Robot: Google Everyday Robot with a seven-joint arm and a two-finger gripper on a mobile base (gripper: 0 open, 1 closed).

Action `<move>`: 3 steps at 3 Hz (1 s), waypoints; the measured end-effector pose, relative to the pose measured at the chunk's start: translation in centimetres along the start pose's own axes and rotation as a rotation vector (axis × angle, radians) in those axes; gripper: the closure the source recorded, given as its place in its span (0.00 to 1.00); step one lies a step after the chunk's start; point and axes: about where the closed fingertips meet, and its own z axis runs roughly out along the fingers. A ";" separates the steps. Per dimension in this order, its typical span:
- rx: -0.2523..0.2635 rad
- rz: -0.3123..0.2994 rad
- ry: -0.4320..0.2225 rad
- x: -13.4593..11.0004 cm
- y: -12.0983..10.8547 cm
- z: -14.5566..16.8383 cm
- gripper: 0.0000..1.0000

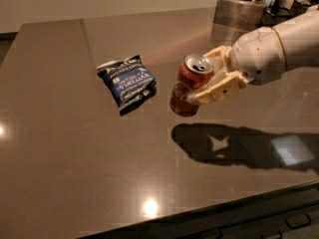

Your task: Move coke can near orange

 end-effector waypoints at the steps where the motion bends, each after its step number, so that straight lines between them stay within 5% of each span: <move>1: 0.056 -0.012 0.004 0.2 -4.9 -2.0 1.00; 3: 0.173 0.032 0.148 2.6 -11.6 -4.1 1.00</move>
Offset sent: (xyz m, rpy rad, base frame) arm 0.1334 -0.0608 0.0255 -0.1425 -0.0725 -0.1522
